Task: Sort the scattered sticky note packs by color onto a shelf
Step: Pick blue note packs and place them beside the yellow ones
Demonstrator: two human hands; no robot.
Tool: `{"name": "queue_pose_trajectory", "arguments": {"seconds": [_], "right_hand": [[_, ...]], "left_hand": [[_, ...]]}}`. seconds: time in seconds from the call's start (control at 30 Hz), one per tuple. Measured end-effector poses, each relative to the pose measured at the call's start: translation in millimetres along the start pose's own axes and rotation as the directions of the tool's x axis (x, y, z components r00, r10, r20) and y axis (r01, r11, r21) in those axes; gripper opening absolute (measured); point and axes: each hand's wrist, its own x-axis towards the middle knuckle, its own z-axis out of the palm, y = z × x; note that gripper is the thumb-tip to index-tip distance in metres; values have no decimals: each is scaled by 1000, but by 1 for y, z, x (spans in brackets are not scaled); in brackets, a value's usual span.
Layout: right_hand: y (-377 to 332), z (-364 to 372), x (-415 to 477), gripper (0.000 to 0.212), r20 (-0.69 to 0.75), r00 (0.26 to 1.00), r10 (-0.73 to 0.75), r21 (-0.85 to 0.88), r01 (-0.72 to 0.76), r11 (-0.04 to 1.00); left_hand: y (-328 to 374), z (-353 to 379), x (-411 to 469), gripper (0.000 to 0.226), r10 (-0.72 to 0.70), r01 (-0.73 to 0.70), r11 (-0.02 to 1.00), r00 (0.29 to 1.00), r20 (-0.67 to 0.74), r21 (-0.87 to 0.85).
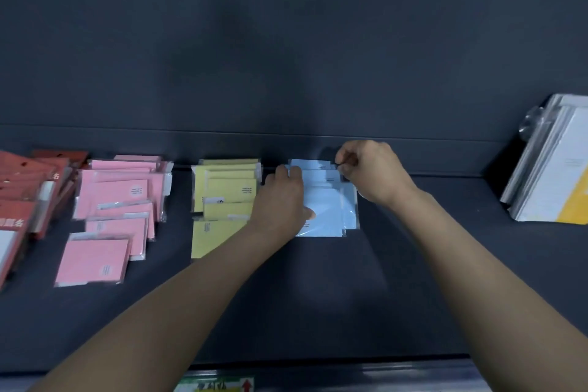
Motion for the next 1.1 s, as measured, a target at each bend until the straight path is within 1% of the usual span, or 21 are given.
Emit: {"name": "queue_pose_trajectory", "arguments": {"seconds": [0.07, 0.13, 0.2, 0.27, 0.33, 0.47, 0.57, 0.67, 0.73, 0.83, 0.93, 1.0, 1.1], "right_hand": [[-13, -1, -1, 11, 2, 999, -39, 7, 39, 999], [-29, -4, -1, 12, -5, 997, -82, -4, 81, 997], [-46, -9, -2, 14, -13, 993, -116, -19, 116, 993], [-72, -14, -3, 15, -7, 987, -161, -40, 161, 986], [-104, -17, -6, 18, 1, 965, -260, -95, 259, 961], [-188, -20, -20, 26, 27, 870, -492, -189, 488, 852], [-258, -15, -39, 25, 39, 782, -622, -222, 614, 758], [-323, -7, -65, 26, 25, 692, -721, -224, 707, 671], [-362, -1, -84, 27, 8, 634, -774, -213, 757, 618], [-419, 15, -111, 27, -39, 561, -827, -162, 813, 560], [-475, 35, -141, 30, -37, 489, -871, -114, 864, 490], [-512, 49, -163, 30, -31, 430, -902, -75, 899, 431], [-565, 74, -199, 25, -32, 321, -946, -13, 947, 322]], "left_hand": [[-1, -2, -4, 65, 16, -16, 999, 1000, -12, 49], [-7, -10, -10, 63, 12, -11, 1000, 1000, -22, 28], [-18, -27, -17, 53, 10, -11, 1000, 997, -79, -18], [-37, -52, -30, 43, 13, -15, 1000, 988, -155, -8], [-60, -83, -46, 36, 11, -6, 1000, 973, -233, 22], [-113, -146, -95, 31, -19, 70, 990, 926, -376, 122], [-154, -189, -144, 28, -57, 172, 964, 879, -473, 204], [-192, -226, -197, 27, -130, 306, 921, 827, -548, 243], [-215, -245, -232, 27, -180, 393, 885, 785, -593, 251], [-245, -265, -285, 28, -217, 477, 844, 724, -655, 247], [-276, -277, -339, 28, -263, 563, 785, 679, -685, 257], [-295, -283, -378, 26, -296, 618, 744, 645, -704, 253], [-322, -291, -437, 25, -363, 707, 667, 584, -726, 235]]}}
